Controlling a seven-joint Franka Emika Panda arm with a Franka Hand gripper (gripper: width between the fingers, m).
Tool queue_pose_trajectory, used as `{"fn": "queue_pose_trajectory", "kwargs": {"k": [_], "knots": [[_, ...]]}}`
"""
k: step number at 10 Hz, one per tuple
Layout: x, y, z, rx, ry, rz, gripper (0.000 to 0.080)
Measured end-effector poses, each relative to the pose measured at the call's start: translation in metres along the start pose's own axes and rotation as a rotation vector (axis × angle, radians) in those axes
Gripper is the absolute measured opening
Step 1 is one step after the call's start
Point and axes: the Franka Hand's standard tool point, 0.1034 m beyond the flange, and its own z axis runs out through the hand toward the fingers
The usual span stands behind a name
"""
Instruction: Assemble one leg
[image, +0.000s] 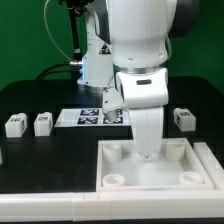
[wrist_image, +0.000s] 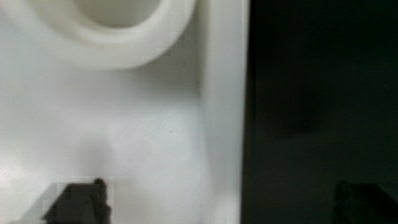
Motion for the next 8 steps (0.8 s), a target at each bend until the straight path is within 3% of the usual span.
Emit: {"fn": "queue_pose_trajectory", "kwargs": {"k": [3, 6, 7, 8], "knots": [[-0.004, -0.003, -0.015, -0.003, -0.012, 0.006, 0.0649], [-0.003, -0.032, -0.043, -0.028, -0.037, 0.059, 0.0649], [-0.002, -0.043, -0.044, -0.024, -0.043, 0.069, 0.0649], [-0.002, -0.043, -0.042, -0.021, -0.041, 0.100, 0.0649]]}}
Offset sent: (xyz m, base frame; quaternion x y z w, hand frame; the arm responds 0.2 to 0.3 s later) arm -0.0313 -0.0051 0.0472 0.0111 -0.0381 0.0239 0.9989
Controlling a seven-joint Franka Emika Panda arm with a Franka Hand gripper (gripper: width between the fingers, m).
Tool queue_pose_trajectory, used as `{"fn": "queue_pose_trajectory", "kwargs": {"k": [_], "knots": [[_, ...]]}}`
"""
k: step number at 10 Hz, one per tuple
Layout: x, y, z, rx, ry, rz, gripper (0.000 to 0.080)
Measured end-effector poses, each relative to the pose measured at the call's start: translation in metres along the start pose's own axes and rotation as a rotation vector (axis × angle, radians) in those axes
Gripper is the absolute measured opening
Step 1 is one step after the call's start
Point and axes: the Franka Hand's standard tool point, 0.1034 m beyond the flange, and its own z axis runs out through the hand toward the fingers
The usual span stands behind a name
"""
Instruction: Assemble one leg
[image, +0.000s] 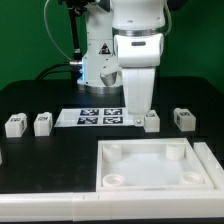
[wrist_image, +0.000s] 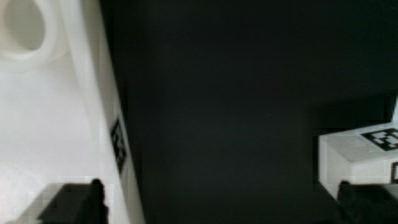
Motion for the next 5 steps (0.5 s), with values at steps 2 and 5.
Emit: {"fn": "queue_pose_trajectory", "kwargs": {"k": [2, 5], "knots": [[-0.0005, 0.0007, 0.0009, 0.001, 0.001, 0.002, 0.0649], [-0.0056, -0.0055, 0.0054, 0.017, 0.008, 0.404, 0.0649]]}}
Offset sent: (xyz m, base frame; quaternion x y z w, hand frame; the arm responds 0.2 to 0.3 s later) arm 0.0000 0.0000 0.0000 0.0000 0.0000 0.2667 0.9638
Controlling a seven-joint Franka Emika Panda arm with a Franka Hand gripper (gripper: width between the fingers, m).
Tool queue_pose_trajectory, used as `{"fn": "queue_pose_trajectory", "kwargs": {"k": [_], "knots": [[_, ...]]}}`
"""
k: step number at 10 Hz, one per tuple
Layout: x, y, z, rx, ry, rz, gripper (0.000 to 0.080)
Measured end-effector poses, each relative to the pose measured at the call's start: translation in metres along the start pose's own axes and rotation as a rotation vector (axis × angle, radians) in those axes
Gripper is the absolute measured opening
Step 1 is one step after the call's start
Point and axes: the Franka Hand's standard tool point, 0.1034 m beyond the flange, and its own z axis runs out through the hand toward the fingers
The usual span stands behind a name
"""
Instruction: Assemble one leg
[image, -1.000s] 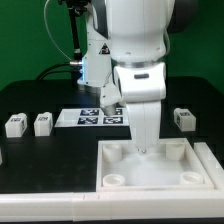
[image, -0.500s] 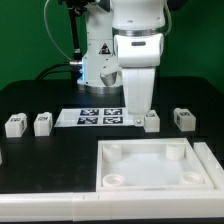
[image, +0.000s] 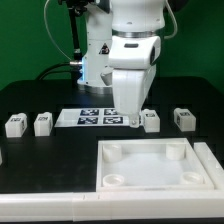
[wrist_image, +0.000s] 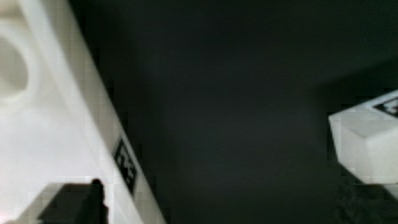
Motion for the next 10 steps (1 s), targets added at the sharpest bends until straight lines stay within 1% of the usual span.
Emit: {"fn": "queue_pose_trajectory", "kwargs": {"k": [1, 2, 3, 4, 6, 7, 8, 10], "knots": [[0.001, -0.008, 0.004, -0.003, 0.009, 0.200, 0.0649], [0.008, -0.016, 0.006, 0.003, 0.007, 0.350, 0.0649], [0.016, -0.022, 0.007, 0.000, 0.011, 0.474, 0.0649], [0.026, -0.030, 0.008, 0.008, 0.013, 0.654, 0.0649], [0.048, -0.048, 0.008, 0.022, 0.016, 0.900, 0.0649], [0.061, -0.057, 0.008, 0.027, 0.020, 0.948, 0.0649], [0.073, -0.063, 0.006, 0.026, 0.025, 0.922, 0.0649], [0.091, -0.077, 0.005, 0.029, 0.035, 0.913, 0.0649]]}}
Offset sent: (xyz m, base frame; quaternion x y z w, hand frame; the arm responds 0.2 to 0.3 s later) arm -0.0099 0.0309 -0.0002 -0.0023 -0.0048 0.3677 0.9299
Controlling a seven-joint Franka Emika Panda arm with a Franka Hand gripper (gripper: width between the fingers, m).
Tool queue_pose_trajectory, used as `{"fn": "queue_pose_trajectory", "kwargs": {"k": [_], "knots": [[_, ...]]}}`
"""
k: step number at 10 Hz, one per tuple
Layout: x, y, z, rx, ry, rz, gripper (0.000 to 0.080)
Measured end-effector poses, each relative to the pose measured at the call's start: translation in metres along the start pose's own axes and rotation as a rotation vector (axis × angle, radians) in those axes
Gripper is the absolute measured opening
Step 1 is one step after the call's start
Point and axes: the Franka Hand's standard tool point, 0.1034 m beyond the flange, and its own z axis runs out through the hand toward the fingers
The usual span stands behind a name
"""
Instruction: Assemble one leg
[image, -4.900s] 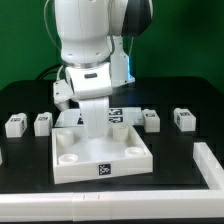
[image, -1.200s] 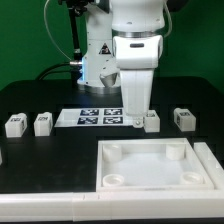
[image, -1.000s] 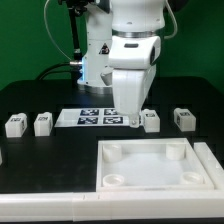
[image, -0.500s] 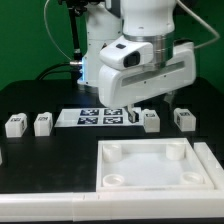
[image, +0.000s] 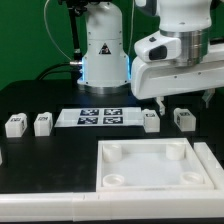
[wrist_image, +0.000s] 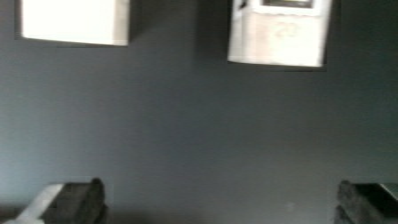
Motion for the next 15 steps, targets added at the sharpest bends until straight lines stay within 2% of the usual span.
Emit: {"fn": "queue_pose_trajectory", "kwargs": {"k": [1, 3, 4, 5, 6, 7, 8, 10, 12, 13, 15], "knots": [[-0.002, -0.006, 0.002, -0.001, -0.009, -0.019, 0.0649], [-0.002, -0.003, 0.001, -0.003, -0.024, -0.018, 0.0649], [-0.008, -0.003, 0.002, -0.008, -0.071, -0.020, 0.0649], [-0.014, -0.001, 0.000, -0.019, -0.211, -0.021, 0.0649], [-0.009, -0.003, 0.002, -0.016, -0.288, -0.015, 0.0649], [-0.016, -0.006, 0.014, -0.018, -0.361, -0.003, 0.0649], [-0.028, -0.014, 0.019, -0.030, -0.489, -0.003, 0.0649], [-0.034, -0.025, 0.027, -0.037, -0.672, -0.018, 0.0649], [-0.051, -0.018, 0.037, -0.038, -0.867, -0.023, 0.0649], [-0.052, -0.015, 0.048, -0.028, -0.910, -0.028, 0.0649], [-0.053, -0.007, 0.049, -0.022, -0.891, -0.029, 0.0649]]}}
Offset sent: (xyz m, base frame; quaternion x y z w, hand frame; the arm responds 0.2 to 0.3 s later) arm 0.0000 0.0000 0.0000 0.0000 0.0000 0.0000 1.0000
